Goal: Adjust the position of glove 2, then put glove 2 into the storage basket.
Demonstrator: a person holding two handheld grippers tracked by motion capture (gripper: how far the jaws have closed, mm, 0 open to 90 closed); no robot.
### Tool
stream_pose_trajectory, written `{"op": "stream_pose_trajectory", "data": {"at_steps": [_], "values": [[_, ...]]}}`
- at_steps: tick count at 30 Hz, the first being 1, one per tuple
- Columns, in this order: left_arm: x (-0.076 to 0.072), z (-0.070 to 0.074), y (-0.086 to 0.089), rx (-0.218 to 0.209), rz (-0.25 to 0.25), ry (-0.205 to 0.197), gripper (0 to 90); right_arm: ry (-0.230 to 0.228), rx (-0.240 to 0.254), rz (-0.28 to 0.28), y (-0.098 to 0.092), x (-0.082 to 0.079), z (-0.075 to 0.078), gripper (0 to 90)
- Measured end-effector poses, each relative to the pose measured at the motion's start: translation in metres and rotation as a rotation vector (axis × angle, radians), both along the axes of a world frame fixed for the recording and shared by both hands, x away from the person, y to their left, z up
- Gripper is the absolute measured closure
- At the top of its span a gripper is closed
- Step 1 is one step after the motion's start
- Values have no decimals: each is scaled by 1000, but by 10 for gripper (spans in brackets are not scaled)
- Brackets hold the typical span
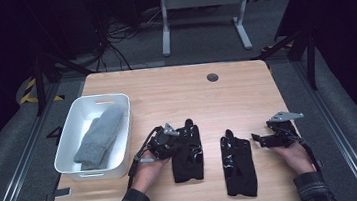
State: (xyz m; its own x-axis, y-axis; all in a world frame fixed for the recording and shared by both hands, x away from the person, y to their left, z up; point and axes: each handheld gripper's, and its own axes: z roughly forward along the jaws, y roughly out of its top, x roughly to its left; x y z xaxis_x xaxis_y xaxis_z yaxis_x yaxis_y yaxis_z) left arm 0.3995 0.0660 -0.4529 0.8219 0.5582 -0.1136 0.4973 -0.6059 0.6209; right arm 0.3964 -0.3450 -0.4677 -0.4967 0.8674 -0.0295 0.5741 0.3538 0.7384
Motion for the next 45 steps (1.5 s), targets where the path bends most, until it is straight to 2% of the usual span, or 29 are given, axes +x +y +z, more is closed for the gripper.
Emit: {"op": "stream_pose_trajectory", "data": {"at_steps": [6, 9, 12, 14, 16, 21, 23, 27, 29, 30, 33, 34, 37, 40, 41, 42, 43, 45], "values": [[-10, 0, 1, -3, -80, 16, 900, 0, 0, 0, 0, 0, 0, 155], [-12, -1, 0, -12, -98, 17, 900, 0, 0, -2, 0, 0, 0, 154], [-15, 2, 1, -26, -61, -4, 874, 0, -2, -3, 0, 0, 0, 154], [-18, 5, 3, -36, -36, -22, 765, 0, -4, -6, 1, 0, 0, 154], [-22, 7, 7, -33, -5, -33, 691, -1, -4, -6, 1, 0, 0, 156], [-27, 5, 17, -56, 70, -12, 544, -2, -3, -6, 0, 0, 0, 158], [-29, -1, 18, -58, 94, 5, 522, -1, -3, -6, 1, 0, 0, 157], [-31, -4, 15, -46, 95, 7, 512, -2, -3, -6, 1, 0, 0, 157], [-32, -7, 12, -27, 97, 1, 516, -2, -4, -6, 0, 0, 0, 157], [-34, -8, 10, -18, 97, -21, 527, -2, -4, -6, 0, 0, 0, 157], [-34, -7, 8, -1, 101, -35, 548, -2, -4, -6, 0, 0, 0, 157], [-35, -7, 8, -1, 109, -35, 570, -2, -4, -6, 0, 0, 0, 158], [-34, -6, 7, -9, 93, -18, 712, -2, -1, 0, 0, 0, 0, 179], [-33, -5, 6, -1, 85, -10, 860, -8, -10, 11, 1, -5, 7, 297], [-32, -5, 7, -8, 85, -3, 860, -8, -10, 11, 1, -5, 7, 297], [-31, -5, 7, -16, 91, 5, 872, -9, 17, 22, 0, -10, 12, 370], [-30, -5, 8, -25, 94, 15, 872, -9, 17, 22, 0, -10, 12, 370], [-29, -5, 9, -40, 96, 32, 875, -3, 36, 51, 1, -17, 17, 459]]}}
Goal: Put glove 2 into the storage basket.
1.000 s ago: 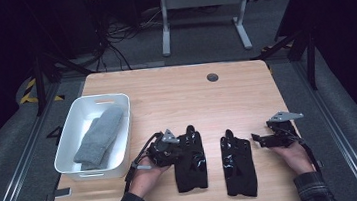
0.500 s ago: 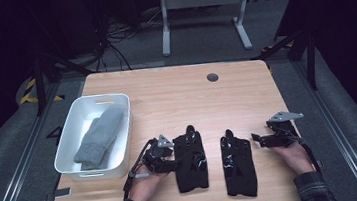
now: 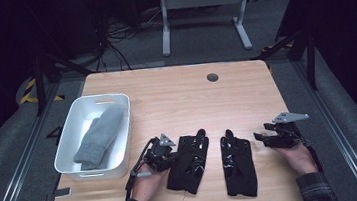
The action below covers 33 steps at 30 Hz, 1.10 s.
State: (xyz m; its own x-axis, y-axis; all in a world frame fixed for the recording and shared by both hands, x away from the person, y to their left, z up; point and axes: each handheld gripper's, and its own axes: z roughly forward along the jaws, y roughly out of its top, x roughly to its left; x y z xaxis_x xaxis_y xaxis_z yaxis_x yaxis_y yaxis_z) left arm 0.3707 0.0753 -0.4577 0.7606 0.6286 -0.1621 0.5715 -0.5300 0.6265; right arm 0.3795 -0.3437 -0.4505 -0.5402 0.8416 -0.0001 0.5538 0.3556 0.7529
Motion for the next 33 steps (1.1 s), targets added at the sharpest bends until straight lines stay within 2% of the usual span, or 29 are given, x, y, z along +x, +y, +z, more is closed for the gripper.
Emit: {"op": "stream_pose_trajectory", "data": {"at_steps": [2, 5, 7, 8, 11, 14, 17, 21, 27, 33], "values": [[1, 1, 2, -34, 2, 20, 877, 15, 23, 52, 3, -8, 4, 566], [2, 6, 4, -77, 0, 26, 877, 38, 43, 135, 8, -22, 7, 773], [2, 9, 5, -114, 1, 30, 878, 45, 56, 168, 11, -28, 9, 869], [2, 11, 6, -120, -4, 34, 878, 50, 67, 191, 12, -31, 9, 898], [3, 12, 8, -155, -4, 45, 878, 78, 74, 265, 18, -39, 9, 900], [4, 13, 11, -186, -6, 51, 878, 109, 38, 317, 23, -48, 5, 900], [4, 14, 11, -195, -5, 48, 878, 129, 35, 342, 24, -52, 3, 900], [6, 14, 12, -231, -5, 63, 878, 154, 23, 371, 29, -52, -2, 900], [7, 22, 10, -261, -14, 51, 879, 157, 21, 397, 40, -48, -4, 900], [5, 25, 10, -302, -37, 75, 879, 157, 21, 413, 50, -45, -4, 900]]}}
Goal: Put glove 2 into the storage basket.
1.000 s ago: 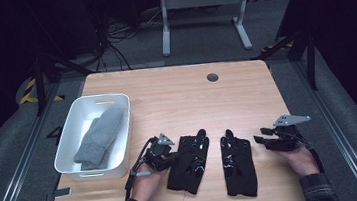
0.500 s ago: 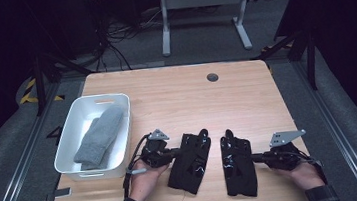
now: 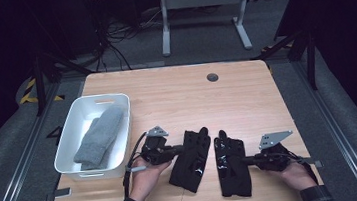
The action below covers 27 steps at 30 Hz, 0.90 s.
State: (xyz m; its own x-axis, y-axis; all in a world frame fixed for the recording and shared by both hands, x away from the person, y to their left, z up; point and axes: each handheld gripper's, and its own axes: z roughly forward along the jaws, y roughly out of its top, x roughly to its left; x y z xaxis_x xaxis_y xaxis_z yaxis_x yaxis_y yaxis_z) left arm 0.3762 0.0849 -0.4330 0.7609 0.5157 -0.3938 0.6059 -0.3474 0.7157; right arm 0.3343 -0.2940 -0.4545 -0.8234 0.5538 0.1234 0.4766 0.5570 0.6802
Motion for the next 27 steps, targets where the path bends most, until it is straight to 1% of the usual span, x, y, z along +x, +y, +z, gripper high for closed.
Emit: {"op": "stream_pose_trajectory", "data": {"at_steps": [4, 5, 9, 14, 18, 19, 23, 25, 26, 27], "values": [[-3, 4, -4, -21, -27, 6, 879, 0, -3, 11, 6, 2, 0, 900], [-3, 4, -4, -21, -27, 6, 879, 0, -3, 11, 6, 2, 0, 900], [-5, 7, -7, -43, -51, 11, 879, 1, -2, 14, 10, 3, 0, 900], [-7, 11, -12, -87, -80, 25, 879, 3, 1, 24, 15, 5, 0, 900], [-6, 14, -17, -85, -93, 22, 880, 0, 1, 38, 24, 9, -1, 900], [-5, 15, -18, -90, -92, 19, 879, 0, 3, 41, 26, 9, -1, 900], [-2, 20, -22, -87, -101, 7, 880, -2, 2, 57, 36, 13, -1, 900], [-1, 19, -23, -94, -103, 7, 880, -2, 1, 65, 41, 15, -1, 900], [0, 19, -24, -88, -105, 8, 880, -3, 0, 72, 46, 16, -2, 900], [0, 19, -24, -85, -107, 9, 880, -3, 0, 72, 46, 16, -2, 900]]}}
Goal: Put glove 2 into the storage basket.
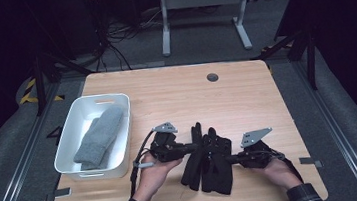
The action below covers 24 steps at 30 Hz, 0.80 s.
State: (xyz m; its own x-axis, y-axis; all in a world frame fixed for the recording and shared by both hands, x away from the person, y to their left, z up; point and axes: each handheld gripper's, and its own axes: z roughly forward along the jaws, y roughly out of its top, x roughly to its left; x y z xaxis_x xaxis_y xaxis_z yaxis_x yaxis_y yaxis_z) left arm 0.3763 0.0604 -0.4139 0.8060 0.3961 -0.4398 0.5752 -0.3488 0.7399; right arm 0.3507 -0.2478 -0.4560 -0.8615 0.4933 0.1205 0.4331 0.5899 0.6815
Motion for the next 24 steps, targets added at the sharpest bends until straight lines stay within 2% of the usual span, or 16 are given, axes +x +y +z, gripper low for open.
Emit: {"op": "stream_pose_trajectory", "data": {"at_steps": [5, 8, 17, 18, 19, 23, 24], "values": [[2, 2, -5, -7, -1, 1, 880, -5, -1, 13, 13, 6, 0, 900], [5, 1, -11, 5, -13, 1, 880, -6, 2, 26, 22, 9, -1, 900], [11, -13, -31, 42, -42, 23, 879, -13, 10, 53, 45, 18, -2, 900], [11, -15, -33, 43, -42, 26, 878, -14, 10, 54, 46, 18, -3, 900], [11, -18, -35, 26, -44, 28, 869, -16, 8, 57, 48, 18, -2, 900], [9, -17, -36, 14, -56, 19, 850, -32, 6, 48, 44, 18, 1, 900], [8, -16, -36, 8, -55, 11, 848, -43, 17, 18, 34, 19, 4, 900]]}}
